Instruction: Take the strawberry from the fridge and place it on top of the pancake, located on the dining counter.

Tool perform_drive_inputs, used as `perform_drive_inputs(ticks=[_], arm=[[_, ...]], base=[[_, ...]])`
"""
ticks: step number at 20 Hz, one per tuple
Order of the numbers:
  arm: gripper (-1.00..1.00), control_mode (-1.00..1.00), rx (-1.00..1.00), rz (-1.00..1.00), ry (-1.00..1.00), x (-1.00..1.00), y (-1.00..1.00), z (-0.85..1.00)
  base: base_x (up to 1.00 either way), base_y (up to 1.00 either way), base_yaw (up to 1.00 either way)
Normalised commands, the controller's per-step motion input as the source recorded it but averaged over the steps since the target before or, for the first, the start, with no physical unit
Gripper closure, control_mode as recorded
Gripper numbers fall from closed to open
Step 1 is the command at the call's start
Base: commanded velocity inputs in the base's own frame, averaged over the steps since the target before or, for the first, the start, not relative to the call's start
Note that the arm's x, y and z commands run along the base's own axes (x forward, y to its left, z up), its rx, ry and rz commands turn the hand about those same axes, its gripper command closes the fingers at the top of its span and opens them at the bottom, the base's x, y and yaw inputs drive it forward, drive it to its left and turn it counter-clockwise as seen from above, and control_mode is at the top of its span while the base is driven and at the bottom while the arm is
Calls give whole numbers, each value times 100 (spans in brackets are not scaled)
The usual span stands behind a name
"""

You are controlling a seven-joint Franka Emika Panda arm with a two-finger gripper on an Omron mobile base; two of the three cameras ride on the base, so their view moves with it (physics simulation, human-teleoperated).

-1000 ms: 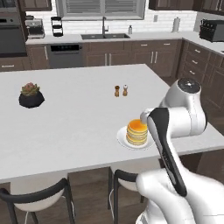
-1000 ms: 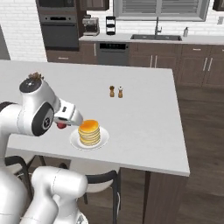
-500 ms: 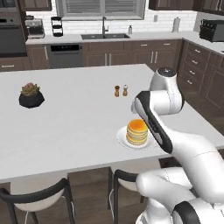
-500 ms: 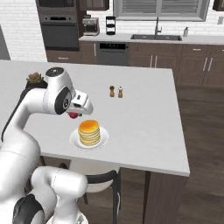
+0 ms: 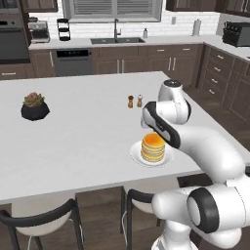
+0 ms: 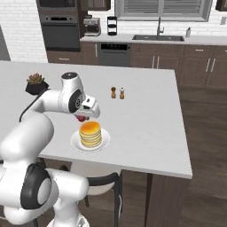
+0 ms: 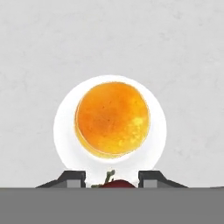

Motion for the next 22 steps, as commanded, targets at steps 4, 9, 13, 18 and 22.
perform_drive_inputs(ticks=[4,9,13,18,22], arm=[[100,-100,0,0,0,33,-3,-59],[100,-100,-1,0,-1,26,0,-14],[100,-100,-2,0,0,21,0,-15],[100,-100,0,0,0,1,-4,-4],[100,-100,0,0,0,0,-2,-8]], base=[[0,0,0],[0,0,0],[0,0,0],[0,0,0],[0,0,0]])
